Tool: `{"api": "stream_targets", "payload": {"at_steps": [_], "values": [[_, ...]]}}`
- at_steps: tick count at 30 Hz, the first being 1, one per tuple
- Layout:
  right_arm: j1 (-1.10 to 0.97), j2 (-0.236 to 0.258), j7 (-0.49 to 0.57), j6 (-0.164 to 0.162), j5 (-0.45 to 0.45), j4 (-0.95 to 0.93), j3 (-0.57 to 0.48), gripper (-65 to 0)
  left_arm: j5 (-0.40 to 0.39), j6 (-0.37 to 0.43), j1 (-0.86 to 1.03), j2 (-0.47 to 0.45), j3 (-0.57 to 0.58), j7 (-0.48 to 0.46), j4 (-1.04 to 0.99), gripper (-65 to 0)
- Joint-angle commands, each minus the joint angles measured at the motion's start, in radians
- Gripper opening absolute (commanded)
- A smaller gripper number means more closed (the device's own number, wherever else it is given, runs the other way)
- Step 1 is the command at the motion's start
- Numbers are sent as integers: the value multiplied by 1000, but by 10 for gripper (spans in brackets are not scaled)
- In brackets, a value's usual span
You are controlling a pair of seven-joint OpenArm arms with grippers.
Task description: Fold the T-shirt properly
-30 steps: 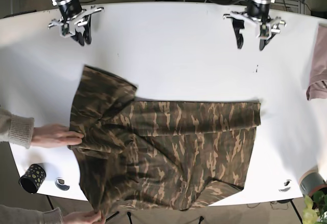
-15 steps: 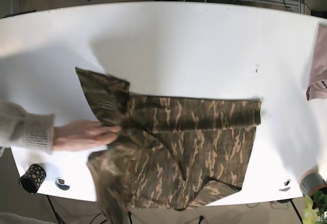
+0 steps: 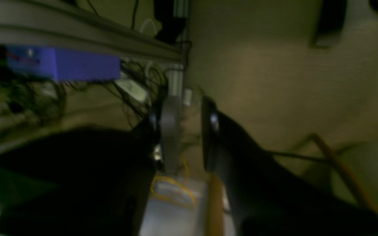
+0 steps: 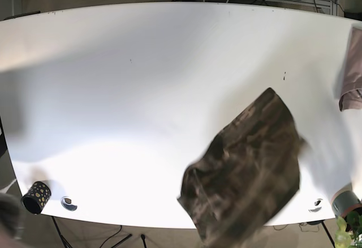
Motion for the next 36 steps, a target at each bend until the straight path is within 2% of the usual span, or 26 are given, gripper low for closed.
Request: {"api": "stream_targets", "payload": {"at_steps": [1, 4, 17, 19, 22, 25, 31, 36], "values": [[30, 18, 10, 10, 3, -78, -49, -547, 0, -1, -28, 0, -3, -15, -87, -278], [99, 37, 12, 2, 3, -178, -98, -547, 0, -1, -95, 0, -3, -15, -186, -278], [324, 34, 13, -6, 3, -473, -271, -547, 3, 1, -302, -3, -5, -15, -458, -278], [361, 34, 13, -45, 2, -514, -299, -547, 3, 19, -339, -5, -5, -16, -506, -278], [402, 40, 38, -107, 2, -569, -340, -547, 4, 88, -378, -6, 3, -16, -555, -278], [447, 43, 79, -142, 2, -627, -391, -545, 4, 113, -428, -6, 3, -16, -604, -276], [548, 51, 96, -199, 2, -772, -469, -544, 4, 111, -522, -6, 3, -16, -756, -275], [617, 47, 96, -203, 2, -859, -475, -544, 4, 110, -623, -31, 3, -27, -912, -275]]}}
